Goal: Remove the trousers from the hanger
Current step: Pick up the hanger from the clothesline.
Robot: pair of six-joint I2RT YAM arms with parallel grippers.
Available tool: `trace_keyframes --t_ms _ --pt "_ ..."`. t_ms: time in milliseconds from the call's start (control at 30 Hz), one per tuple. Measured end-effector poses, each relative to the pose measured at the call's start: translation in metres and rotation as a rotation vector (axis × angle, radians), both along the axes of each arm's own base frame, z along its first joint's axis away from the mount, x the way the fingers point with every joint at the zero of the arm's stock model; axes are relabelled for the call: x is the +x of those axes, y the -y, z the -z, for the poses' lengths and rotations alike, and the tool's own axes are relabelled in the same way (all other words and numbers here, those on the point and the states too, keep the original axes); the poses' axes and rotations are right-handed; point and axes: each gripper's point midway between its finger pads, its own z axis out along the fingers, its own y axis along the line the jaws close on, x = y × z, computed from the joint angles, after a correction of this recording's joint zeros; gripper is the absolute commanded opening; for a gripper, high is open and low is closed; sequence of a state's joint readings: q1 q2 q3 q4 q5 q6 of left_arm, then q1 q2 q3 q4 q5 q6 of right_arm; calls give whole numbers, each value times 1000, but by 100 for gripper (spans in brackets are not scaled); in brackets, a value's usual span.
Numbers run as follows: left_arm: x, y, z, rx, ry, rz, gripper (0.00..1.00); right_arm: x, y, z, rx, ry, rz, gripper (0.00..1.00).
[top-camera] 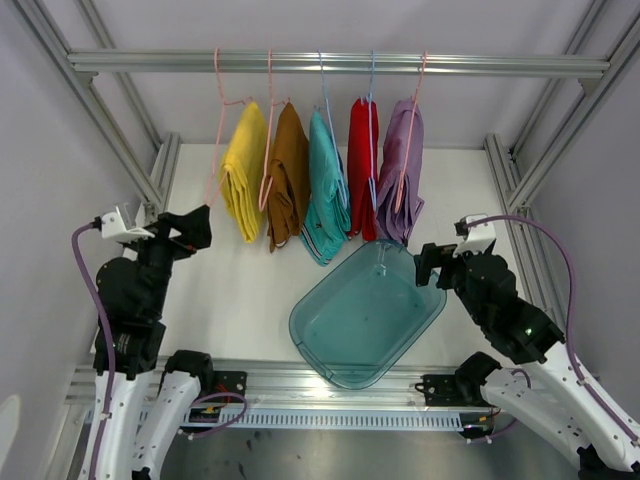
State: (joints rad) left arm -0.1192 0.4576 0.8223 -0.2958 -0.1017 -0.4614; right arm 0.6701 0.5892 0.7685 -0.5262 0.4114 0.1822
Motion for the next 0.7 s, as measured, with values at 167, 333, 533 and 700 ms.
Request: trace_keyframes --t_ms 167,333,533,700 --pt "8 6 -25 28 16 33 99 -4 0 -6 22 20 -14 100" --pt "38 17 -53 60 -16 81 99 -8 0 -12 43 40 -27 99" --pt "84 33 -75 104 -84 149 99 -12 1 -18 63 60 -38 100" --pt "119 46 -54 126 -204 213 99 -15 1 -22 77 74 -49 100"
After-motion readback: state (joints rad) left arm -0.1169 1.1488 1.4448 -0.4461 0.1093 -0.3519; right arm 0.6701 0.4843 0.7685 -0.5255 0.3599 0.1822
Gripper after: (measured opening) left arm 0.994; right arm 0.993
